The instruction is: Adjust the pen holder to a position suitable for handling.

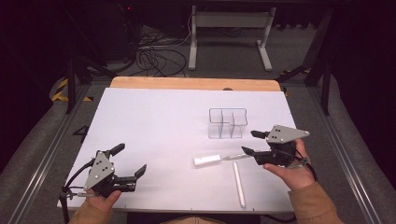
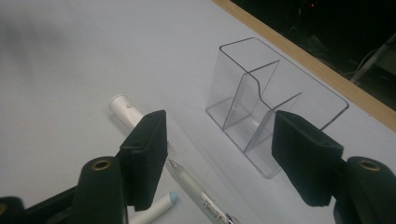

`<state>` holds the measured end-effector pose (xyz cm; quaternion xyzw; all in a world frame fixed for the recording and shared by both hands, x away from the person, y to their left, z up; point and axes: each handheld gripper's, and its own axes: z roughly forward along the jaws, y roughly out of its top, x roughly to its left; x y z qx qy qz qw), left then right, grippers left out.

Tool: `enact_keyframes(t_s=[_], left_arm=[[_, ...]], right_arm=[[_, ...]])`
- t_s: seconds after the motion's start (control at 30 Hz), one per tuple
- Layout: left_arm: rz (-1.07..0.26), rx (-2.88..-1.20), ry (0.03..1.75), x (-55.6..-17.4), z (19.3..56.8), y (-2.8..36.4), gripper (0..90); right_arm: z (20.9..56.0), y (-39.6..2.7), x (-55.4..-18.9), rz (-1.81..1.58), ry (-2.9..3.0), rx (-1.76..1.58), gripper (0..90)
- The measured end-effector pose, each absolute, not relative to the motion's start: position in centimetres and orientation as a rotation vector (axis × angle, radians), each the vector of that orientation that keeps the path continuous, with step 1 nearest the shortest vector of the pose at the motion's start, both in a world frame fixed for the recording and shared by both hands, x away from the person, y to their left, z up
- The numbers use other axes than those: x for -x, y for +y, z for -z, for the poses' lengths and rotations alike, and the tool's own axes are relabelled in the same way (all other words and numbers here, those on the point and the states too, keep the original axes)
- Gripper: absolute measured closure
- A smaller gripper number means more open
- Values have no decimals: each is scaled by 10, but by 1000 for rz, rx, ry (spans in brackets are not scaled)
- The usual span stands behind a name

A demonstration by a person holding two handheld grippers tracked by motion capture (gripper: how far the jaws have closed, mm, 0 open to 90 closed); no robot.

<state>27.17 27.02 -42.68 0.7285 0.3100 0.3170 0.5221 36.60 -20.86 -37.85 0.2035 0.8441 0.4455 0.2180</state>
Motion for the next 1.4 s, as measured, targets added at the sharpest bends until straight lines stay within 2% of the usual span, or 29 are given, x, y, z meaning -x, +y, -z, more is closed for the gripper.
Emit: enact_keyframes(t_s=[0.2, 0.87, 1.07, 1.4], left_arm=[[-764, -1746, 741, -272, 427, 270, 59], [-756, -1742, 747, -272, 427, 271, 59], [-754, -1739, 751, -272, 427, 271, 59], [-758, -1743, 751, -271, 427, 272, 59]], right_arm=[[377, -208, -373, -1199, 2420, -562, 406], [372, -204, -390, -1038, 2542, -470, 408], [372, -204, -396, -970, 2590, -406, 470], [380, -202, -407, -858, 2682, -328, 483]])
